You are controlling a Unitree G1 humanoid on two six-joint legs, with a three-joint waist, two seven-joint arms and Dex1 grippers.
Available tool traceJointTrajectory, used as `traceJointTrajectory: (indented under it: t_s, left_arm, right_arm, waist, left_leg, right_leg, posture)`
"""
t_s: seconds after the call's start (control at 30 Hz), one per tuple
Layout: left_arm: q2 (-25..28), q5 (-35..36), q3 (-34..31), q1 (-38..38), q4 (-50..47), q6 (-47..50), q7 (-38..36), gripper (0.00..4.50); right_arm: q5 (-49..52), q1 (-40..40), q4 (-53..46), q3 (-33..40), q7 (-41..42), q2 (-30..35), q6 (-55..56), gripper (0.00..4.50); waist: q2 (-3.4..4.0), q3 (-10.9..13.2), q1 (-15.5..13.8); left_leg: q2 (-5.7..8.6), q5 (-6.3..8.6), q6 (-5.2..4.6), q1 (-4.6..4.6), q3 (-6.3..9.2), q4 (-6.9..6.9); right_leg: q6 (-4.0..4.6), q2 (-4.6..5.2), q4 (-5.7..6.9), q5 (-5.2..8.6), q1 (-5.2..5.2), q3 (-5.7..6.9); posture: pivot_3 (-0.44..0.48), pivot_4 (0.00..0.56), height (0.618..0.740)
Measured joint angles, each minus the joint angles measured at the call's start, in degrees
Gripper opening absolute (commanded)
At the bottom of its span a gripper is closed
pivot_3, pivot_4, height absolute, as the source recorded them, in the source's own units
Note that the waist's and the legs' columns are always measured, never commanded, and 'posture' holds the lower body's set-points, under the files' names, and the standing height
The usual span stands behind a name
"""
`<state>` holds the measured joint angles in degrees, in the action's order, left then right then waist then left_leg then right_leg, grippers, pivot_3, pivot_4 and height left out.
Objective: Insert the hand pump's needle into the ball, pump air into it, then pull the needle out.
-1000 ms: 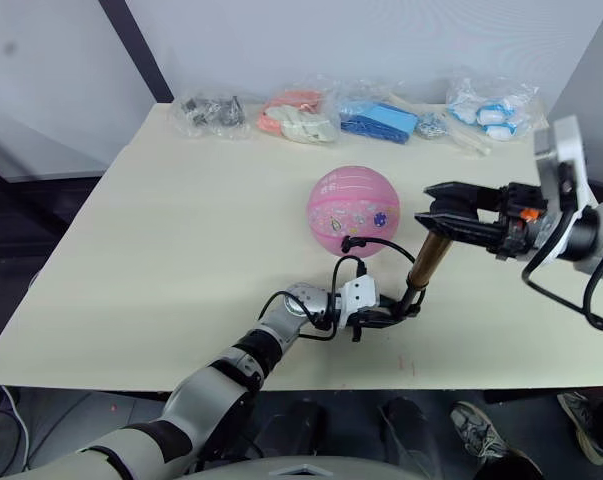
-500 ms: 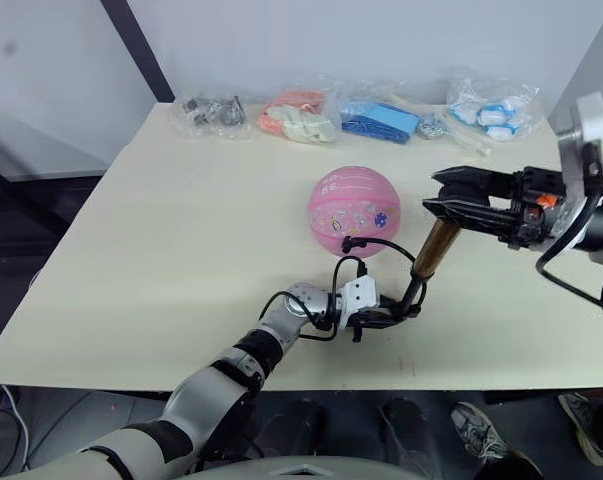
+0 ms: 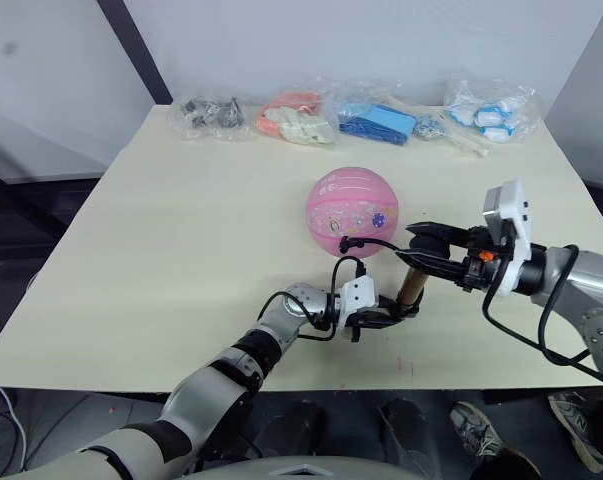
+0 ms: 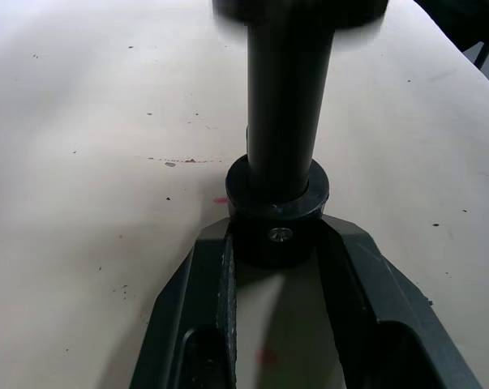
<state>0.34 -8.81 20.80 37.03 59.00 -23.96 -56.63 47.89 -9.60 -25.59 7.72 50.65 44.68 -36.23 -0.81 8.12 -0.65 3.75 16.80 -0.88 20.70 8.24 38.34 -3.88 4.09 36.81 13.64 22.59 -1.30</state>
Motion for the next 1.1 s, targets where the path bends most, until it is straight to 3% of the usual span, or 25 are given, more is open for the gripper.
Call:
traceJointTrajectory:
  t_s: [0.23,0.47,0.93,1.1]
  left_arm:
    - [0.00,0.00,0.00,-0.06,-0.04,0.00,-0.03,1.04]
    - [-0.13,0.02,-0.02,-0.04,-0.05,0.00,-0.03,1.04]
    - [-0.25,0.07,-0.07,0.04,-0.31,-0.04,-0.37,1.04]
    - [-0.32,0.07,-0.08,0.02,-0.31,-0.04,-0.38,1.04]
  right_arm:
    - [-6.94,1.18,2.02,-4.56,-0.58,-3.44,3.37,1.75]
    - [-5.45,-0.07,1.85,-3.20,-0.24,-2.23,1.07,1.75]
    - [17.58,-12.73,0.44,11.78,-1.31,11.05,-15.55,1.75]
    - [22.48,-17.35,2.20,13.39,-2.82,13.51,-18.53,1.75]
  waist:
    - [-0.02,-0.03,0.01]
    - [-0.02,-0.01,-0.06]
    - [0.17,0.21,-0.17]
    - [0.18,0.21,-0.18]
  left_leg:
    - [0.01,0.00,0.01,0.00,0.00,0.00]
    - [0.02,0.00,0.00,0.04,0.01,0.00]
    - [0.03,0.00,-0.01,0.18,0.02,-0.02]
    - [0.03,0.00,-0.01,0.20,0.01,-0.02]
  right_leg:
    - [0.00,-0.01,0.00,0.00,0.00,0.00]
    - [0.01,0.00,0.00,0.00,0.02,0.00]
    - [0.02,0.08,-0.04,0.00,0.10,0.02]
    - [0.02,0.09,-0.04,-0.01,0.10,0.01]
  posture:
    - [0.000,0.150,0.740]
    - [0.000,0.150,0.740]
    - [0.000,0.150,0.740]
    - [0.000,0.150,0.740]
